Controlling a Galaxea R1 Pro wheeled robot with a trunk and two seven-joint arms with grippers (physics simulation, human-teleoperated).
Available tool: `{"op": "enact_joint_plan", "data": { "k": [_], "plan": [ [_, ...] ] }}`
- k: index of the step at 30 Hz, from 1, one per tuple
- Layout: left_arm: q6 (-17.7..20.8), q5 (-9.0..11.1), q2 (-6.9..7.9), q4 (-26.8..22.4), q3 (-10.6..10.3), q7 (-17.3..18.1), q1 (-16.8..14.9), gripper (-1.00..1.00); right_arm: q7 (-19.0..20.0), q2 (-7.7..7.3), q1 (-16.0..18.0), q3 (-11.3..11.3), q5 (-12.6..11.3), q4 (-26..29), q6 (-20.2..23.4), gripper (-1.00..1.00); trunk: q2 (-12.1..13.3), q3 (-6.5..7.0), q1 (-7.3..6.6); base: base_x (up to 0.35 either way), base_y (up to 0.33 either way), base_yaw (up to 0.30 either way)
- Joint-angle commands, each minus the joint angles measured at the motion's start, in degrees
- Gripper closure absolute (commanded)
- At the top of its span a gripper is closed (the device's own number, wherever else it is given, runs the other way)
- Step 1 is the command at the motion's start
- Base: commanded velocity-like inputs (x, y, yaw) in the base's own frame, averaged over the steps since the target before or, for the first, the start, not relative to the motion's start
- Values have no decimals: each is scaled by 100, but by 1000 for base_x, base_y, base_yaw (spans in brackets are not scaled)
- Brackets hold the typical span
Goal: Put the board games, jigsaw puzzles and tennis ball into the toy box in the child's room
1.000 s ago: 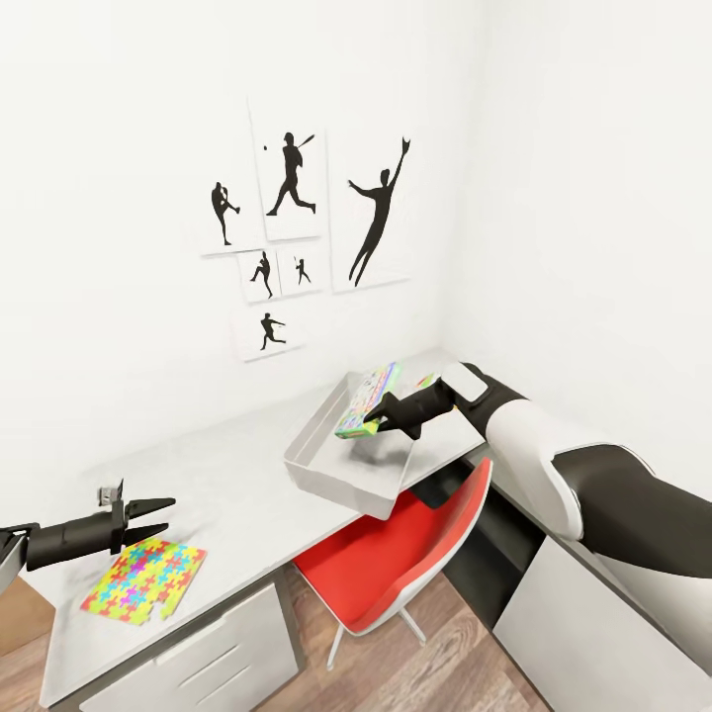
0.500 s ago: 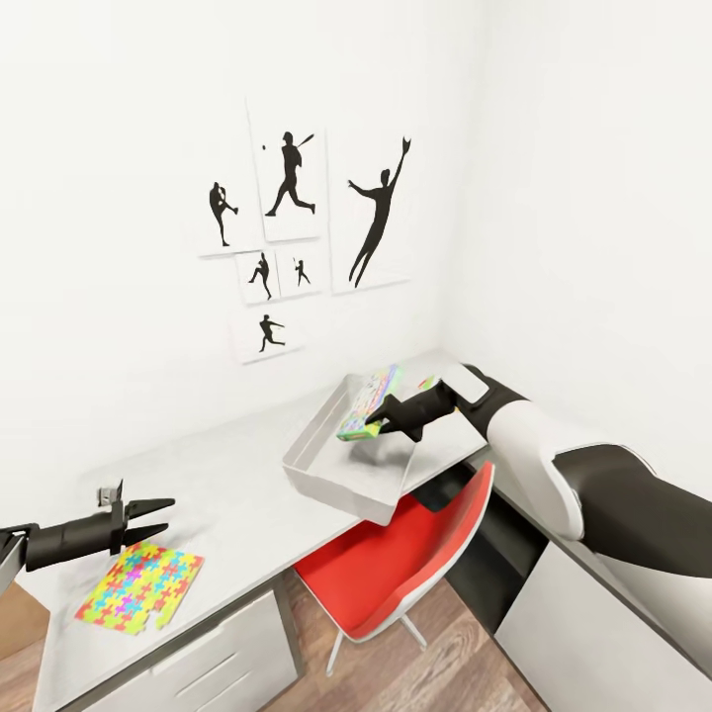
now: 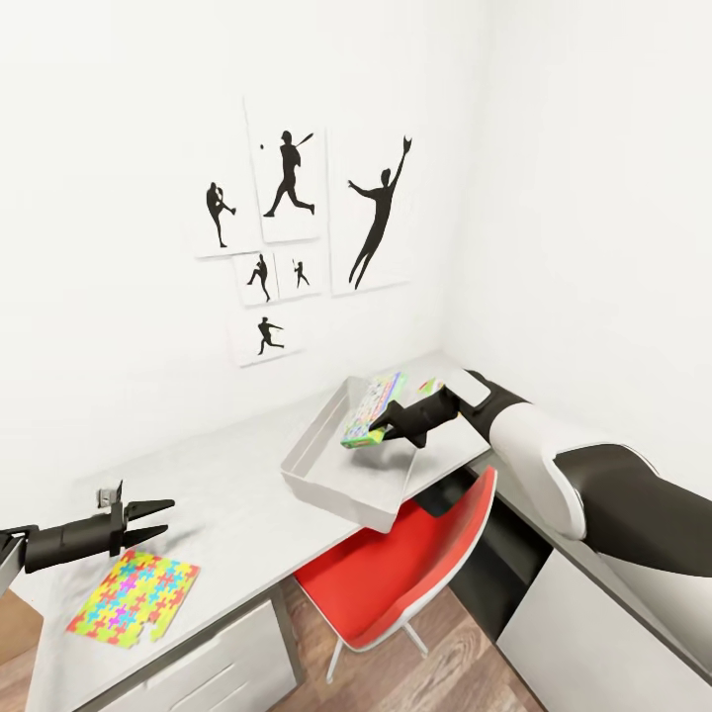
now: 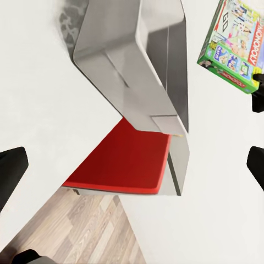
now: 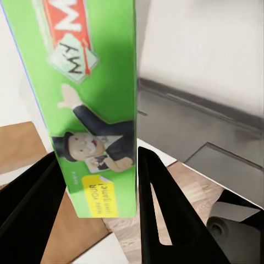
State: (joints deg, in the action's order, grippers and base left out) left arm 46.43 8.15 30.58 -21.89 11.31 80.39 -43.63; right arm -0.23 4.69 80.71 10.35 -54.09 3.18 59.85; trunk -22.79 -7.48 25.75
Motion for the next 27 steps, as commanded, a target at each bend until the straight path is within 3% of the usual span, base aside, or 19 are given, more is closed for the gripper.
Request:
{"op": "enact_joint_plan", "data": {
  "k": [1,27],
  "plan": [
    [60,2,1,1,4,18,-5,-100,-3,1,6,46,-41,-2,15,100,-13,-13,4,8,0,0],
    [59,2,10,1,5,23,4,-100,-139,49,6,47,-40,-19,15,100,-13,-13,4,47,0,0]
  ]
}}
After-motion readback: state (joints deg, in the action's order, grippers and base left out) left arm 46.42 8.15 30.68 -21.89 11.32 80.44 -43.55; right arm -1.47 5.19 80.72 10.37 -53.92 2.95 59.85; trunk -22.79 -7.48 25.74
